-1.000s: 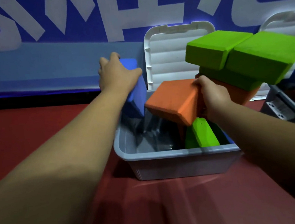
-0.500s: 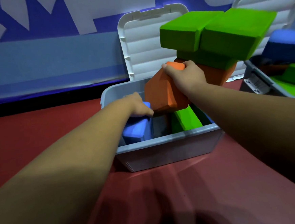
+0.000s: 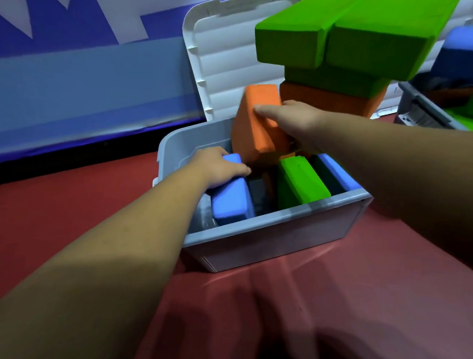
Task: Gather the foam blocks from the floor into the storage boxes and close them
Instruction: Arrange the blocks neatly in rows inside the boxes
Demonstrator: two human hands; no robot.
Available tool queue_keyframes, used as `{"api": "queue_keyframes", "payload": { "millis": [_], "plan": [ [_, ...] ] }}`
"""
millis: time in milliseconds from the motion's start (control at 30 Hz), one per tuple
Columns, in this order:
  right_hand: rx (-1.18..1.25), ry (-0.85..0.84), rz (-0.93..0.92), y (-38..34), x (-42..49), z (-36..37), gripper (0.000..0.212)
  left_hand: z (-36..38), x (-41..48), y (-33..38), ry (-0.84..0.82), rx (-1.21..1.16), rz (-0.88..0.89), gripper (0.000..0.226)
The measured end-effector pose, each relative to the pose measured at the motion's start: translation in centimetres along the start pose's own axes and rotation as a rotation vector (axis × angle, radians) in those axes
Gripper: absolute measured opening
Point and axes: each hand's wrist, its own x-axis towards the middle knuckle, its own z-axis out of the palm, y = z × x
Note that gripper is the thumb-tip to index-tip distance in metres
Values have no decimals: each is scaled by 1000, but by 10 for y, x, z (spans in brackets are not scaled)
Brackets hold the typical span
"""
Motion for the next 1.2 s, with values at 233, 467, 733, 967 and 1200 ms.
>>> {"api": "queue_keyframes", "payload": {
  "millis": [233, 467, 733, 967, 1200],
  "plan": [
    [-520, 86, -242, 3, 10, 20, 49, 33, 5, 2, -45, 119, 47, 105],
    [-588, 264, -160, 25, 29, 25, 47, 45, 13, -3, -98, 40, -9, 104],
    [-726, 346, -39, 38, 43, 24, 50, 47, 24, -19, -234, -205, -43, 79],
    [-734, 384, -52, 38, 65, 15, 58, 50, 22, -15, -237, -175, 83, 73],
    [-722, 229, -73, 42, 69, 28, 66, 61, 34, -20, -210, -311, 60, 96]
  ]
}}
